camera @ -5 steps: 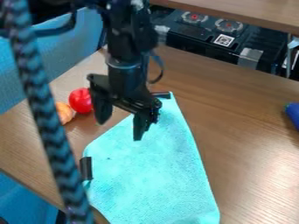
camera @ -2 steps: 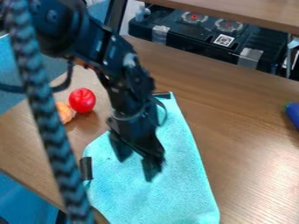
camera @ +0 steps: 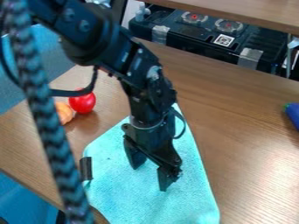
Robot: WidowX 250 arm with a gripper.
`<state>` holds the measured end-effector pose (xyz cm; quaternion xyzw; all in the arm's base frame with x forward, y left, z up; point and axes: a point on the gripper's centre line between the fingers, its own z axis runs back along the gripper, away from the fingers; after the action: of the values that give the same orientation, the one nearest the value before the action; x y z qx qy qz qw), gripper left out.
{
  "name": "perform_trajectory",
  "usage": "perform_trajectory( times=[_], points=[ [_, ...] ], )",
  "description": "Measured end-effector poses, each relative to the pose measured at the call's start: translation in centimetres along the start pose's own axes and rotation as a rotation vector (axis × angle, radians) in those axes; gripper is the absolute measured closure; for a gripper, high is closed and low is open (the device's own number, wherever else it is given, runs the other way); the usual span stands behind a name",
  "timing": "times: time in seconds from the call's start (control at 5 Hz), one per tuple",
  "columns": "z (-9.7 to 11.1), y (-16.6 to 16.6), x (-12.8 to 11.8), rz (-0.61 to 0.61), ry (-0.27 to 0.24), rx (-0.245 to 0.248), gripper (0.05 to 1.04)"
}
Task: Move the cloth to the left edge of the table
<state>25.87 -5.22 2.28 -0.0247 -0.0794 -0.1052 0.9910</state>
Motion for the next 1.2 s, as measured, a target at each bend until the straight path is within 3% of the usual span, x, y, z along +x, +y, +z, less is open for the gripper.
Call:
perform_trajectory(
  times=[0.4, 1.2],
  points=[
    [-1.3, 0.0, 2.6, 0.06, 0.025, 0.047, 0.083],
    [-2.2, 2.7, 10.6, 0.222, -0.027, 0.073, 0.083]
  ],
)
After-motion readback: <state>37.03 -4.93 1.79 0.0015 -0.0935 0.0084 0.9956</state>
